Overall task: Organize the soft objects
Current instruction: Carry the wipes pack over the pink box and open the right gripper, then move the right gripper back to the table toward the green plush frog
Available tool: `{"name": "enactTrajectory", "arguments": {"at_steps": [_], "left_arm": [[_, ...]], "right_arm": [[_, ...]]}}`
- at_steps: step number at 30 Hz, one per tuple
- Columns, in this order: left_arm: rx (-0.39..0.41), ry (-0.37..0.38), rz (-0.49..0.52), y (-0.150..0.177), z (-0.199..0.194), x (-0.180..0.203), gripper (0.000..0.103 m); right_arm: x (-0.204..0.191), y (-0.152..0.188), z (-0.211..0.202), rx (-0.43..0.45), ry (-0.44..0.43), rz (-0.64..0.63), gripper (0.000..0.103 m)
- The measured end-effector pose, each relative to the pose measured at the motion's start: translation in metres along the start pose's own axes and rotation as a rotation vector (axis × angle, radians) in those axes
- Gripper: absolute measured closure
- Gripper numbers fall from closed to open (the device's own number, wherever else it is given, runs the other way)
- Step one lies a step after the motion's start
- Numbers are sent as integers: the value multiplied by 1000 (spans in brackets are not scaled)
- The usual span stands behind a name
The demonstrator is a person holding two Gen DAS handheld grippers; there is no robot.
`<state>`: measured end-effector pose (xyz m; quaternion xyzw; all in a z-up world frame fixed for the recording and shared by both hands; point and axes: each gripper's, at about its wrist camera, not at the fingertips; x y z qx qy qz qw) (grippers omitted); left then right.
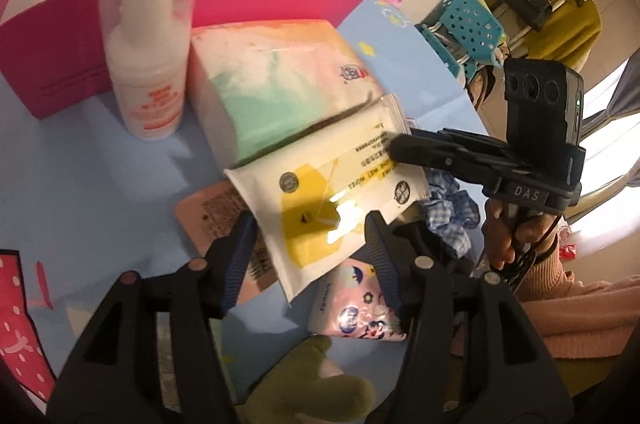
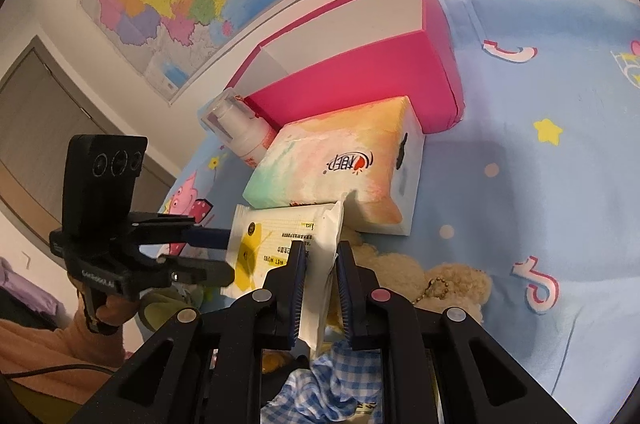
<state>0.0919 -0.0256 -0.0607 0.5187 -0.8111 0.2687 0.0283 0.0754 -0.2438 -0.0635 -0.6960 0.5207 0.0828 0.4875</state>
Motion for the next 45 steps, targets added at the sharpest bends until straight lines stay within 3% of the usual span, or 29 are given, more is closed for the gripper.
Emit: {"name": "enactTrajectory", "arguments": {"at_steps": [3,10,18,22,30,33,39,41,45], "left_arm": [[17,44,-34,-1,-9,-2,47],[147,6,-18,-20,-51,13,47],[256,-81,17,-89,-75,27,47],[251,-124,-1,-125,-66,16,47],[183,-168,-45,-163,-36,-6,47],[143,-160,-79,-171,-23,-17,47],[94,-152,-122,-180,-8,-27,47],[90,-147,-130,-180,-9,-29,47],[128,-171,-132,-175,-21,-30,47]], "right_arm": [[-4,-3,-7,15,3,-1,89],[-30,-30,-32,78,-3,-79,89],[-35,-94,-46,172,38,-152,89],[-24,-126,-37,188,68,-156,89],[8,-163,-11,167,84,-96,89],[20,-168,0,137,97,-61,88],[24,-170,15,78,211,-50,83],[19,-170,15,79,257,-58,73],[3,-169,5,111,285,-106,70]]}}
Point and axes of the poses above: each gripper's, at about its wrist camera, not at the fingertips, and z roughly the way its jaws point, x to its right, y to its underside, and after that the axes turned 9 degrees about -y, right-handed
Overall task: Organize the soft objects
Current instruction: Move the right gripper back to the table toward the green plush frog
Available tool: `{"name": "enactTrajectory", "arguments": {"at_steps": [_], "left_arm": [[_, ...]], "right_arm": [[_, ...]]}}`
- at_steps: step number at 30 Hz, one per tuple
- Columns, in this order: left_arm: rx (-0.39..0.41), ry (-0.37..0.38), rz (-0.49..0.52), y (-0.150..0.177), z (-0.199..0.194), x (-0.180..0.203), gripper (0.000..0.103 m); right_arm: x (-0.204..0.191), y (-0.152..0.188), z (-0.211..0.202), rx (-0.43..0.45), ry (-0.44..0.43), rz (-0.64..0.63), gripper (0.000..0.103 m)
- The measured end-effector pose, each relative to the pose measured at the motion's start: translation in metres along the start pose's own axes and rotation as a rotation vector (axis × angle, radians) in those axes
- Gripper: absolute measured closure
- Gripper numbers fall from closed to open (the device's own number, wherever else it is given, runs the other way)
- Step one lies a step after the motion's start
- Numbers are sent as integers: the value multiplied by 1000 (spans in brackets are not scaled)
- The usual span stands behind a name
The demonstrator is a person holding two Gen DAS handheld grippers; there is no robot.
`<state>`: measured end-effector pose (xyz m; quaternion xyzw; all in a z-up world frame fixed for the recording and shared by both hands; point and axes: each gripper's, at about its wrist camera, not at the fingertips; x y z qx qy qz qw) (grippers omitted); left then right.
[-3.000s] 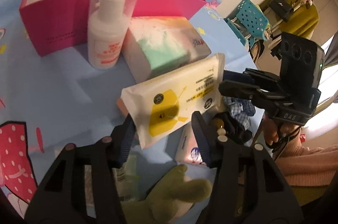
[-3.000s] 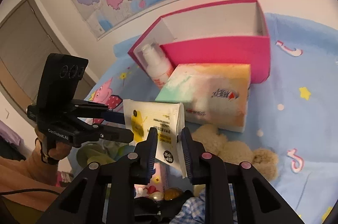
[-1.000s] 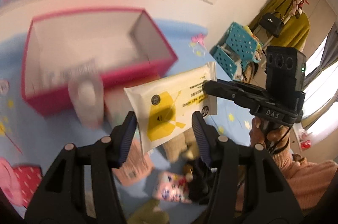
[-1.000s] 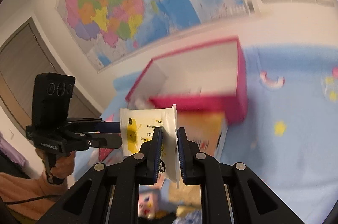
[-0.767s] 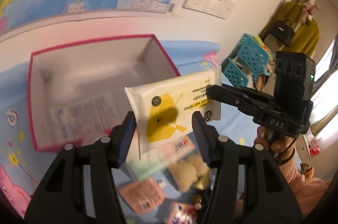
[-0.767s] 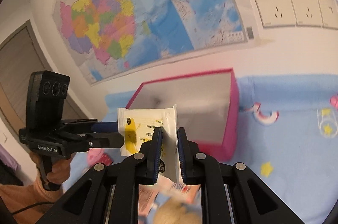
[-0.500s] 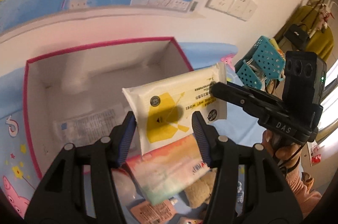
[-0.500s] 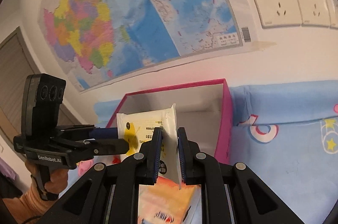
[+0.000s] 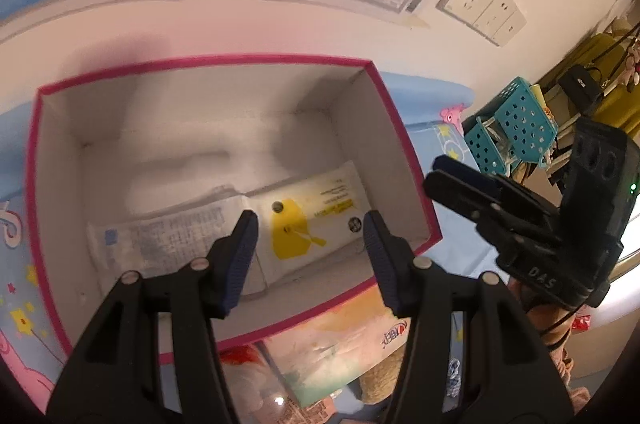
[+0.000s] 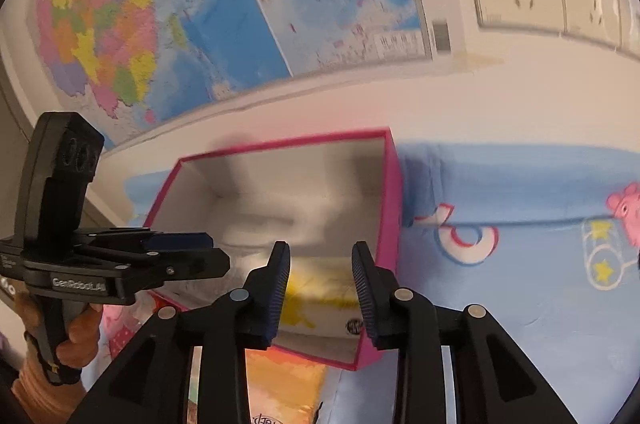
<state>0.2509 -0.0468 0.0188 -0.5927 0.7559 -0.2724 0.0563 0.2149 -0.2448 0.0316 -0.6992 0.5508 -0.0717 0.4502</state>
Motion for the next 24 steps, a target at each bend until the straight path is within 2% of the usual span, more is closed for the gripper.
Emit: {"name": "enactTrajectory", "arguments": {"at_steps": [6,10,12,15,19,21,24], "left_arm": [[125,-26,81,23,-42,1,46],[213,-29,133,59,-77,-2,37],[236,-29,132,81,-90,-9,36],[238,-43,114,111,-100,-22,35],[203,-81,98,150,-100,-39,35],[178,-75,79,168,-98,-47,35],[143,-92,43,190,-91,-61,35]], "right_arm": [[-21,14,-25,21,-89,-72,67],[-49,32,-44,20,-201,-139,58],[-62,43,-50,9,-247,-168,58],[-80,63,-53,-33,-332,-194,57],[-94,90,-52,-85,-387,-202,57],[-97,99,-49,-110,-409,-196,57],[-105,117,-37,-177,-443,-189,57]]}}
Point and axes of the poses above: each gripper's, at about its wrist camera, not at the fingertips, and z roughly the way its jaws point, x to its right, y to its underside, and after that the axes turned 9 degrees about -y, right-handed
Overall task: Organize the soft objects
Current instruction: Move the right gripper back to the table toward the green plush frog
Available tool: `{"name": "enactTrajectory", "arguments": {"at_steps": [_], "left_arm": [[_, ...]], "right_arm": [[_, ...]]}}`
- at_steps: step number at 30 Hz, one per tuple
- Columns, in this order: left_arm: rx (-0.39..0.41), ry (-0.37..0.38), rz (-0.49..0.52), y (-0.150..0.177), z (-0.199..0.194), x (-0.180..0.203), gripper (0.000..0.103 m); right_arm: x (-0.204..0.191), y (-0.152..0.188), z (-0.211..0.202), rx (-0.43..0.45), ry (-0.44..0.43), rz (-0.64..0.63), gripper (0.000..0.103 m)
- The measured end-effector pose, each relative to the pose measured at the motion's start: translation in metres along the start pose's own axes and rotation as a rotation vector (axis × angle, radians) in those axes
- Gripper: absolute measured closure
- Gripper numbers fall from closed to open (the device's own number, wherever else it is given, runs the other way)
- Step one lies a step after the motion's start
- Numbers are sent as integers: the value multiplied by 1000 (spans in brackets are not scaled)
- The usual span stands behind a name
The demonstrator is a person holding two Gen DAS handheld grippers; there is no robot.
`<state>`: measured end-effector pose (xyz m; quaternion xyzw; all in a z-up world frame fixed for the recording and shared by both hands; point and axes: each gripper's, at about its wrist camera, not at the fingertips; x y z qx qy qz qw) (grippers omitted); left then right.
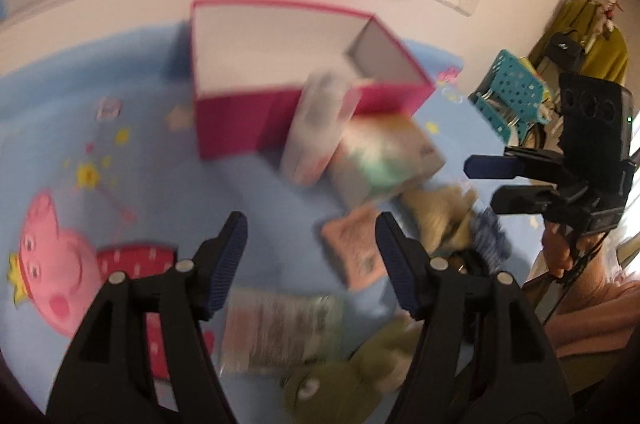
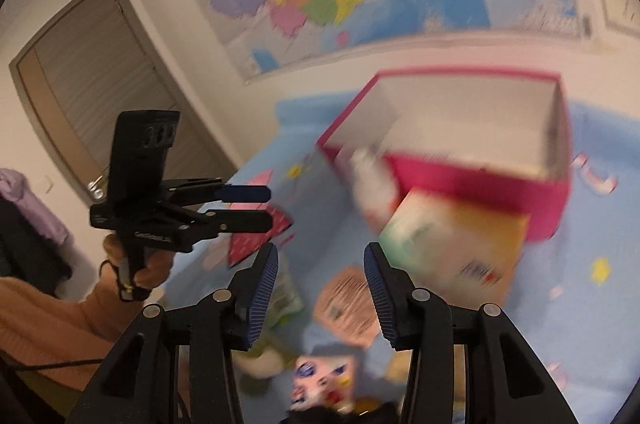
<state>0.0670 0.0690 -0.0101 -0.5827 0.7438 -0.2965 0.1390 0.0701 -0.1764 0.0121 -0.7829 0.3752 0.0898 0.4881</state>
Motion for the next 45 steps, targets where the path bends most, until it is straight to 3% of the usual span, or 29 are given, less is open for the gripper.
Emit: {"name": "enactTrajectory", "arguments": {"at_steps": [8,15,22,27,31,34,37,39,41,45], "left_arm": [[-89,-42,-107,46,15,-36,35],[-148,-20,-158,70,27,-54,36],[-155,41,-140,72,32,-51,35],[-159,50,-136,71,34,-46,36],[-148,65,-153,73,29,-49,36],[-134,43,-175,74,21,-55,36],[-118,93,-203,79,8,-60,36],[-95,104,-196,82,-4,-58,36],[-84,106,-183,85,-13,-56,36],[-71,123,-156,86,-21,-49,36]], "right_arm": [[4,29,73,-202,-91,110,58],[17,39,110,-291,-131,222,63],[23,40,131,-344,-90,262,63],[21,40,139,-328,-95,265,63],[21,38,111,-263,-120,256,63],[17,39,105,-271,-129,249,63],[9,42,100,-264,-180,226,62],[2,44,92,-243,-204,197,58],[-5,47,83,-232,-197,151,40],[-18,54,85,-247,-170,79,39]]}}
Point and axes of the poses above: each gripper's, at about its wrist camera, not at the fingertips, and z roughly the way its jaws point, x to its right, y to its underside, and after that the axes turned 9 degrees about -y, right-handed
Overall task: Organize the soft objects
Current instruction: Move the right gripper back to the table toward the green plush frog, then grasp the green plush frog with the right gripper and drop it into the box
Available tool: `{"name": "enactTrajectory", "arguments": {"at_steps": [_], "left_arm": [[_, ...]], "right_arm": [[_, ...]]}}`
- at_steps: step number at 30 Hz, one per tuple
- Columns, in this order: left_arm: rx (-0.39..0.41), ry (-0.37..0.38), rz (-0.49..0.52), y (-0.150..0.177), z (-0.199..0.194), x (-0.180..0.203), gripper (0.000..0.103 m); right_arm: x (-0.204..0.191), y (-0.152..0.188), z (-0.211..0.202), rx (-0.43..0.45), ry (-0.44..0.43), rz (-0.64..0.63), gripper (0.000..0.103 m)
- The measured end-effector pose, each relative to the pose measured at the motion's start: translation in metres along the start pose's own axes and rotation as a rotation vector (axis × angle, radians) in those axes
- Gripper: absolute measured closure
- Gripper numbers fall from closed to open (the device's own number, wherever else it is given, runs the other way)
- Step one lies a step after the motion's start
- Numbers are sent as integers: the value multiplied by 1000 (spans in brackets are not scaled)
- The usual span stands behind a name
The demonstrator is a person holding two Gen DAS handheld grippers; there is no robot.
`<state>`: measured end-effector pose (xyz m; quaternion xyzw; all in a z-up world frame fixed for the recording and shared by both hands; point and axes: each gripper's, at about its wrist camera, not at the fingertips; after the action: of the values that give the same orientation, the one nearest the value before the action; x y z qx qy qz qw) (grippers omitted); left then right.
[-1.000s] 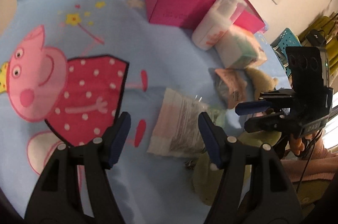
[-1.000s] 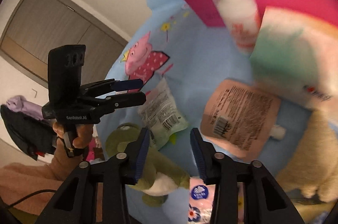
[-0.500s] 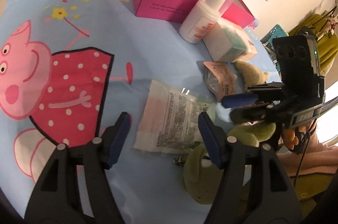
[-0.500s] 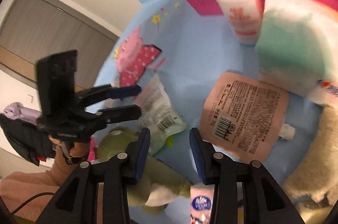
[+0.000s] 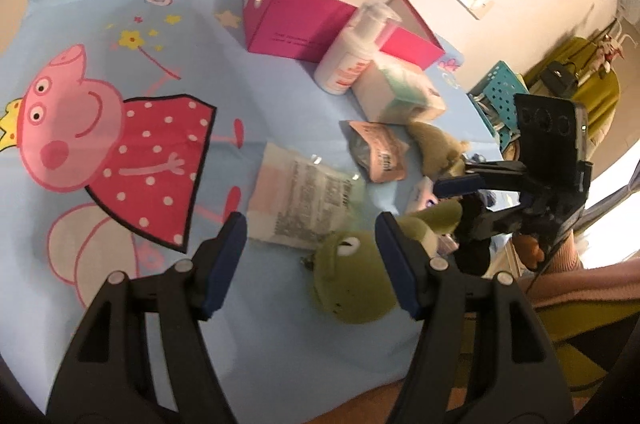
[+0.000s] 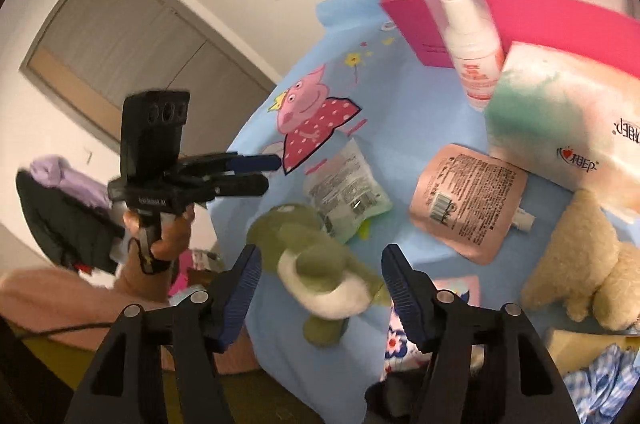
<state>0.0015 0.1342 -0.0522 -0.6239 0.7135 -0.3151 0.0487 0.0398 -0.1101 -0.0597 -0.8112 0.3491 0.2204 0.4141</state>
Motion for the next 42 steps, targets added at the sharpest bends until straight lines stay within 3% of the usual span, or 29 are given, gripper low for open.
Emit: {"name": "enactTrajectory", "arguments": {"at_steps": [3,4,5,10,16,20,26,32,42], "left_arm": [[-3,37,13,5,0,7,35],[-7,42,12,7,0,8,35],[-11,43,5,11,0,9,36],[-31,95,-5,24,-5,10,35],[-76,122,39,32,4,26,36],[-32,147,42,20,1,33,36],[114,137,84,-17,-22,48,36],[215,96,131,-87,-34,65,36],[237,8,129,-198,-5,67,36]], "right_arm": [[1,0,12,-17,25,-15,39],[3,0,18,-20,37,-16,49],[6,0,21,-26,36,-17,68],[9,-2,16,25,18,-22,80],[8,-9,-9,133,-55,18,81],[-4,-17,-20,165,-46,-10,81],[-16,-43,-48,236,-18,-70,81],[-24,-91,-91,362,53,-152,81],[17,-174,-116,460,151,-155,81]]}}
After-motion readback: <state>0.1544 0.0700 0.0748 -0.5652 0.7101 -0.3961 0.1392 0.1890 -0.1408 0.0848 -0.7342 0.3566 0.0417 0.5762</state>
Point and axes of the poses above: each gripper's, at about its wrist camera, not at the fingertips, and z roughly the way its jaws point, x to its right, y to its underside, and after that the axes turned 9 degrees about -y, right-handed
